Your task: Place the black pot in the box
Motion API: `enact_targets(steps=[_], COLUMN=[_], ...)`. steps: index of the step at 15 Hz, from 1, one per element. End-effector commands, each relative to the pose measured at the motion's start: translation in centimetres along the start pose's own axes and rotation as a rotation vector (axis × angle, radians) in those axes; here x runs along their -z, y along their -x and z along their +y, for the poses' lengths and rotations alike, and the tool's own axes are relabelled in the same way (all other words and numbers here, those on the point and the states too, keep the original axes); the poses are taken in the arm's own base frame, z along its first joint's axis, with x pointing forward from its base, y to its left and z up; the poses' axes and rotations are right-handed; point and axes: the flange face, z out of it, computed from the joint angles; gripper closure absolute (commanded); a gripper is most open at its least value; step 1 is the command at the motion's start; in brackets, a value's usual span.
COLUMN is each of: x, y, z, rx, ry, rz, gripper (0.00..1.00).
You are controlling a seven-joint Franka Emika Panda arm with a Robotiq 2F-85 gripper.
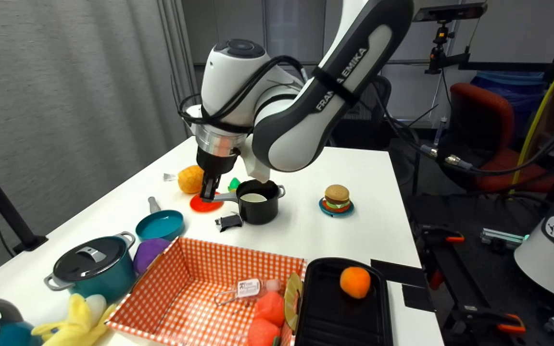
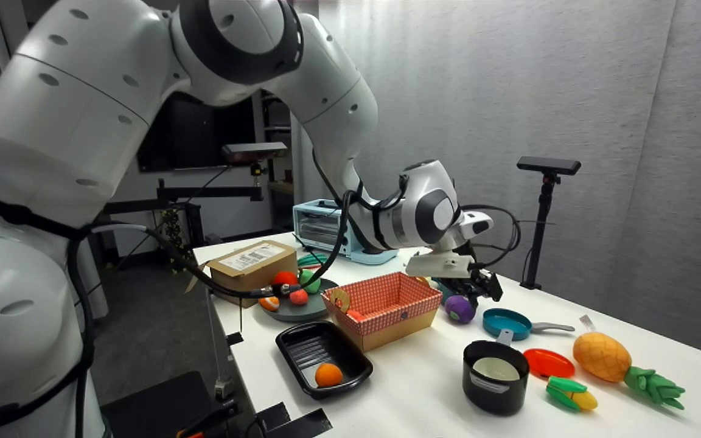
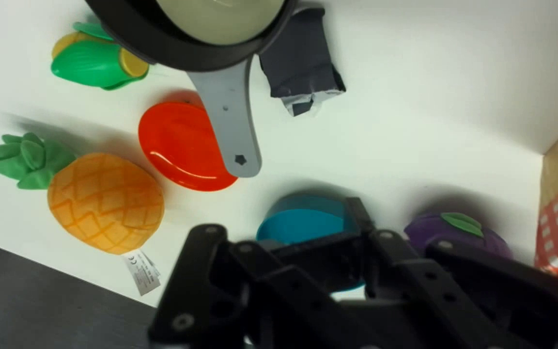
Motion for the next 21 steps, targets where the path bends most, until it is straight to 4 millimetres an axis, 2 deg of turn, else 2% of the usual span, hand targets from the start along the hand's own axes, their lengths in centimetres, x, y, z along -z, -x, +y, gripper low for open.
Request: enact_targets(steps=[1, 3, 6, 7, 8, 18, 21], x=[5.0, 6.3, 7.0, 6.9, 6.8, 3.5, 3.0], y=[2.4, 3.4, 5.3, 6.0, 6.7, 13.7, 14.9], z=[0.7, 1.2, 2.3, 2.7, 3.1, 6.2, 6.4], rx=[-0.038, -0.044, -0.072, -0.09, -0.103, -0.237, -0.25], ry=[0.004, 0.009, 0.018, 0.021, 0.028, 0.051, 0.045], rz=[-0.052, -0.074, -0.121, -0.144, -0.16, -0.289, -0.324], gripper=[1.0, 1.0, 1.0, 0.75, 0.74, 0.0, 0.0])
